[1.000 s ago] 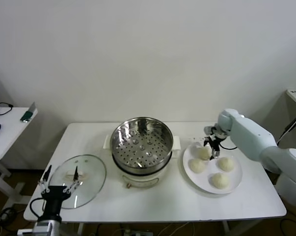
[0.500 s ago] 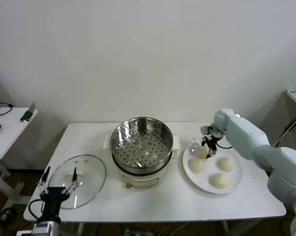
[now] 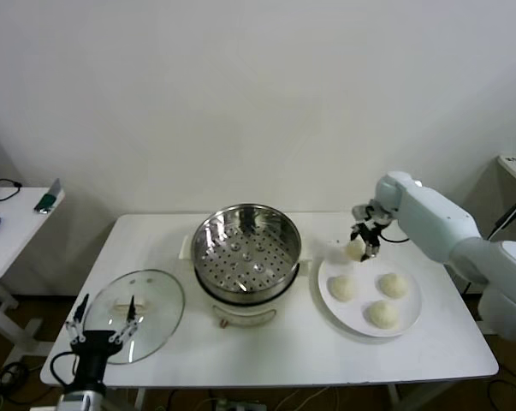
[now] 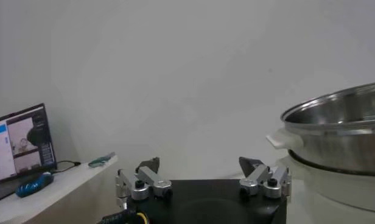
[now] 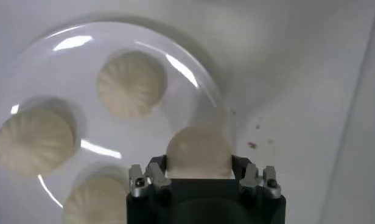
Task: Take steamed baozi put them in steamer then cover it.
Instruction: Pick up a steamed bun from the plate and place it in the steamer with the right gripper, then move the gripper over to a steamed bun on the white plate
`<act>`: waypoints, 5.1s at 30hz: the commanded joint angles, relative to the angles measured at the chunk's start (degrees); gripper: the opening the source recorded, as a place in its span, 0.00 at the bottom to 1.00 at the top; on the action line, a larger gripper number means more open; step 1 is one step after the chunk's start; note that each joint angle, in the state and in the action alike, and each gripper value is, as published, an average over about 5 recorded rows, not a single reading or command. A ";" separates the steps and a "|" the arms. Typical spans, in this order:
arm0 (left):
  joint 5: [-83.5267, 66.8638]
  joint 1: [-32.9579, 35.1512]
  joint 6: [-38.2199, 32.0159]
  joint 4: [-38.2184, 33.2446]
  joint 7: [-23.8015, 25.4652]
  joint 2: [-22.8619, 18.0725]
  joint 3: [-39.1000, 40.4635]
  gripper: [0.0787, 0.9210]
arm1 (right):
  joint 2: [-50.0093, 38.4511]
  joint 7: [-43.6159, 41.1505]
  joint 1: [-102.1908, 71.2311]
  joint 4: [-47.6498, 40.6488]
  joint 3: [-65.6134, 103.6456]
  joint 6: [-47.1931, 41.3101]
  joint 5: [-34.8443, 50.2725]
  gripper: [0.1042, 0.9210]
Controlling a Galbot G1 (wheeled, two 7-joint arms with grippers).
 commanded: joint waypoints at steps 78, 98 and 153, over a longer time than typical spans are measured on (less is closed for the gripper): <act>-3.76 5.84 -2.29 0.68 0.10 0.15 -0.60 0.88 | -2.45 15.01 29.23 37.90 -27.43 -8.46 23.10 0.88; -5.66 4.88 -1.07 0.83 0.90 1.78 0.43 0.88 | -23.93 7.11 19.87 42.22 -29.94 -34.13 31.87 0.88; -10.37 6.84 -1.16 2.64 1.60 0.29 -0.68 0.88 | -10.78 9.17 -9.68 21.85 -7.86 -31.81 18.17 0.75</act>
